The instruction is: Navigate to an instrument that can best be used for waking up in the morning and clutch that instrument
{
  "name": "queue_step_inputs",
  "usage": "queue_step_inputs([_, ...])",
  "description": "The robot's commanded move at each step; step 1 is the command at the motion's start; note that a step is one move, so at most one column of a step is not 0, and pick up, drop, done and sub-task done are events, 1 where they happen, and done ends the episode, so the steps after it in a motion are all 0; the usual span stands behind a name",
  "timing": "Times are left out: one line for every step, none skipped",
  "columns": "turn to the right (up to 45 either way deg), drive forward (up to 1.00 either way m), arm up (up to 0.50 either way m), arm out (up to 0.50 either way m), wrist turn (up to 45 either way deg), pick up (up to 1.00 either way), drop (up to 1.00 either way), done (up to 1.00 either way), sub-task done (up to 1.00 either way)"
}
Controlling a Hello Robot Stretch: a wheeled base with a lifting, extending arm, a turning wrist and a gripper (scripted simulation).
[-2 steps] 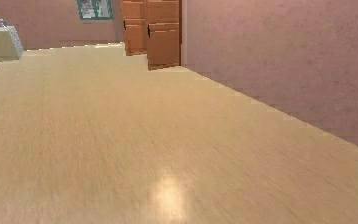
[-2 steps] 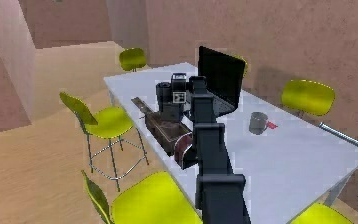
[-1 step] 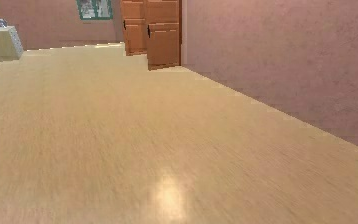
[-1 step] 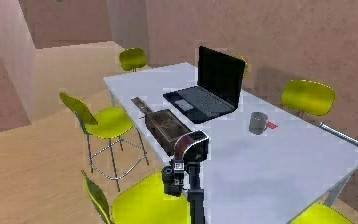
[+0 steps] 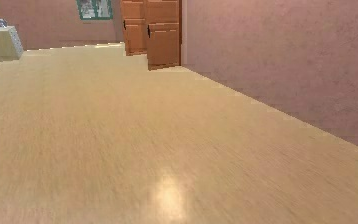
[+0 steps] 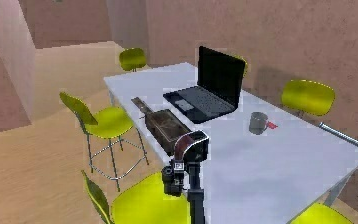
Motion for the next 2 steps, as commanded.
queue_step_inputs([0.0,0.00,0.10,0.00,0.0,0.00,0.00,0.00,0.00])
queue_step_inputs([0.0,0.00,0.00,0.00,0.0,0.00,0.00,1.00,0.00])
